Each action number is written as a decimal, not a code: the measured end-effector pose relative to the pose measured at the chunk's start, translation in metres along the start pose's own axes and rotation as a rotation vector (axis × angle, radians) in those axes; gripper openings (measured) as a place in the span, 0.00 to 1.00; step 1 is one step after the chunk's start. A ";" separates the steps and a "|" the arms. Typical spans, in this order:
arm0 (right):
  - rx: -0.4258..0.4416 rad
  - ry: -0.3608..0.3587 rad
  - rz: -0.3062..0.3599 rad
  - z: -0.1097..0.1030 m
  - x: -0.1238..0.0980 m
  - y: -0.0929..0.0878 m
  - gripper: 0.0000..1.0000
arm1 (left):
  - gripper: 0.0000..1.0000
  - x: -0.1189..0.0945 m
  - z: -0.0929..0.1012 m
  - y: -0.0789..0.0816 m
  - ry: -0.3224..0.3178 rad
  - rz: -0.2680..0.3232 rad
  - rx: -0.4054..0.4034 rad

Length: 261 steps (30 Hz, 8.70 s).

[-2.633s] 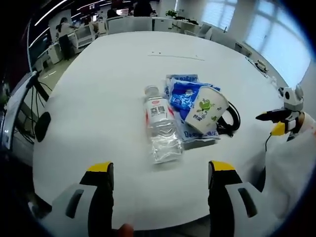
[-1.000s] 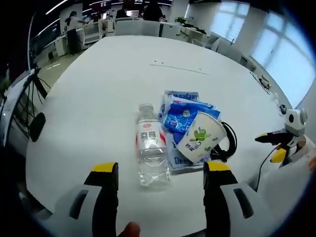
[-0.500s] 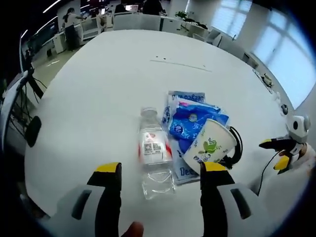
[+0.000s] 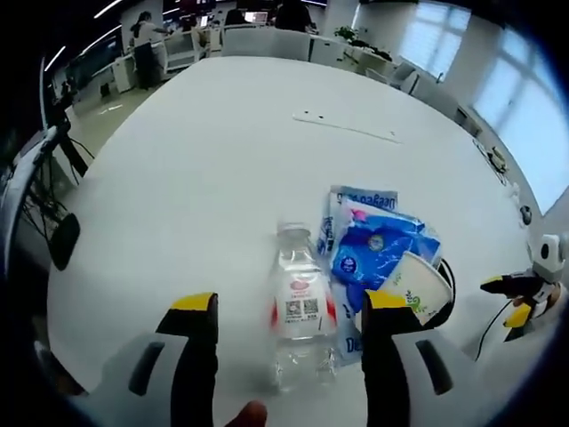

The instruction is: Arrange the tabletop items into an orderly group along one side of the table until the central work area is clear of visible clutter.

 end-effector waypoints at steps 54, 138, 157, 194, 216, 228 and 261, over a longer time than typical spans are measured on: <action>0.095 0.013 0.012 0.016 0.022 0.036 0.61 | 0.25 0.090 0.005 0.031 0.008 -0.076 0.004; -0.051 0.049 0.023 -0.032 0.000 -0.003 0.64 | 0.40 -0.108 -0.005 -0.017 0.108 0.521 0.007; -0.025 0.046 0.049 -0.027 -0.004 0.001 0.63 | 0.22 -0.108 0.007 0.006 -0.095 0.526 0.127; 0.033 -0.012 0.034 -0.008 -0.006 0.002 0.62 | 0.23 -0.063 0.016 0.163 -0.424 0.479 0.857; 0.056 -0.045 -0.020 -0.010 0.010 0.006 0.62 | 0.23 -0.010 0.031 0.221 -0.652 0.495 1.097; 0.067 -0.057 -0.057 -0.007 0.015 0.002 0.62 | 0.23 0.021 0.055 0.205 -0.832 0.404 1.178; 0.047 -0.063 -0.043 -0.009 0.011 0.003 0.62 | 0.26 0.022 0.082 0.185 -0.848 0.333 1.191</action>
Point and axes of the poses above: the point that each gripper's makers call its tool centre point, and the gripper's own axes: x roughly forward along the fingers, z roughly to its right, y roughly out of its top, the point moved 1 cm from there along -x, roughly backward along the fingers, and after that the axes turned 3 degrees about y, right-handed, at the moved point
